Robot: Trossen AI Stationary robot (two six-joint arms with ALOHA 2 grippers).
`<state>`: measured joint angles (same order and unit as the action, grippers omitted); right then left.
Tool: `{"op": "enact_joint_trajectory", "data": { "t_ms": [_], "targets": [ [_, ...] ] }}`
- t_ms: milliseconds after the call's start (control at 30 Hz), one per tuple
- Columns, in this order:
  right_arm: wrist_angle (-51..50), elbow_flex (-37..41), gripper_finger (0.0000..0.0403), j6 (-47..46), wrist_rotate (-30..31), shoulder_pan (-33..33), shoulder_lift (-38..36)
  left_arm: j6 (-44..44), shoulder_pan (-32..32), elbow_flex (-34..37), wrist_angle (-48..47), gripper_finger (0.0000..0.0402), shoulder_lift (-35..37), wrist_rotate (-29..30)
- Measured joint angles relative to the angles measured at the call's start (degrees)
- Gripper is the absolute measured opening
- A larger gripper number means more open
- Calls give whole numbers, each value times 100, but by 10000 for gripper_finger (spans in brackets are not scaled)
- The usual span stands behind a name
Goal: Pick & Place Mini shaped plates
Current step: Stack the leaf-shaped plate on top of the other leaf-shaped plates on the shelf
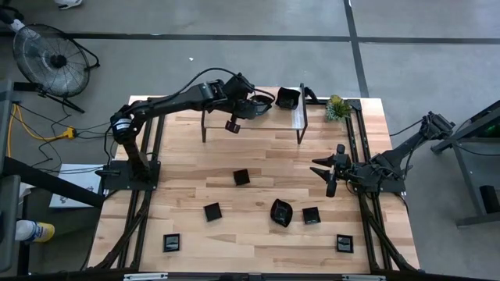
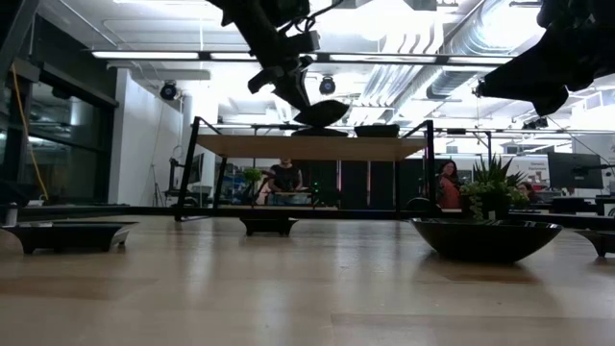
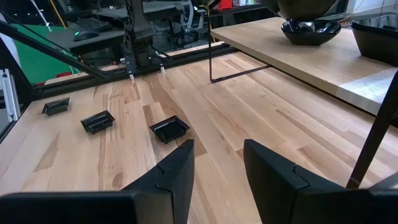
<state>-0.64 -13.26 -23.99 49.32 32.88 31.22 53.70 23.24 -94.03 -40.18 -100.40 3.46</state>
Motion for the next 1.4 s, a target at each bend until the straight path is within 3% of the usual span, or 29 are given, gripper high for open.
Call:
{"op": "enact_joint_trajectory", "data": {
  "t_ms": [1000, 1400],
  "targets": [
    [0, 0, 134, 0, -2, -2, 0, 281, 0, 36, -22, 1, 0, 157],
    [0, 0, 134, -2, -4, -2, 0, 281, 2, 36, 76, 39, 0, 206]
  ]
}}
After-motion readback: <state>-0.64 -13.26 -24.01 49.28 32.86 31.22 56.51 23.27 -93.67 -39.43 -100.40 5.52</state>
